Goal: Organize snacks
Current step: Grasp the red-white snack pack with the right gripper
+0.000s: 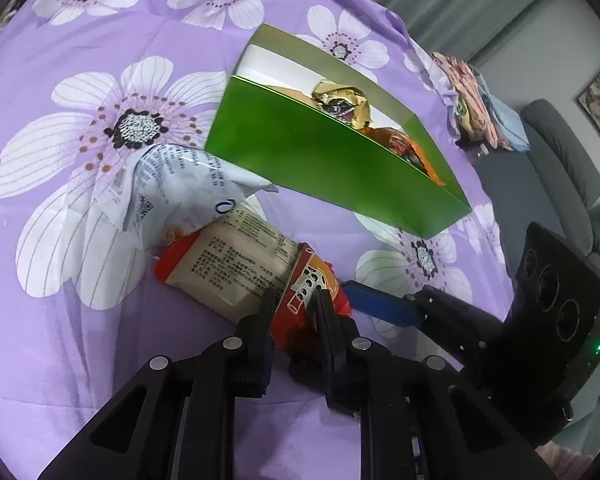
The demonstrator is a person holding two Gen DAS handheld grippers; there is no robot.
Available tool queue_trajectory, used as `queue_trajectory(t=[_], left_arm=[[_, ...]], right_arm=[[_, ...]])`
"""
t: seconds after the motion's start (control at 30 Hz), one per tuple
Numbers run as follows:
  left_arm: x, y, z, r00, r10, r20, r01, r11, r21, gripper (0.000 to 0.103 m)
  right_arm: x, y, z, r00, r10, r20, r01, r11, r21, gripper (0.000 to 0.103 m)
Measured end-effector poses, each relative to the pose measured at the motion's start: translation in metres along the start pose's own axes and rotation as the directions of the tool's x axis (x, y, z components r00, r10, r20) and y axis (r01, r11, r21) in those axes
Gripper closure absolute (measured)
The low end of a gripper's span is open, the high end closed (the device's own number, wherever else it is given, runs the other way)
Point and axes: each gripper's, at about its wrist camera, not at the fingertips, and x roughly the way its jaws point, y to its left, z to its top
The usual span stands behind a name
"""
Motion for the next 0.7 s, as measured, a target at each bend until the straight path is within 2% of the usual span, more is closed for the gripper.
queue_trajectory(t=[0.3,0.7], left_arm=[[-0.004,-0.009,-0.001,1.0,-0.013,0.012,0.012,1.0,0.026,0.085],[-0.022,-0.042,0.005,0.996,-0.064,0.068,0.058,0.994,0.09,0.085]], right_arm=[[-0.008,-0.001,-0.004,0.999,-0.008,0.047,0.007,1.0,0.015,0.054],[-0.048,0.001,-0.004,0.988,-0.01,0.152,0.009,1.0,0.012,0.055]])
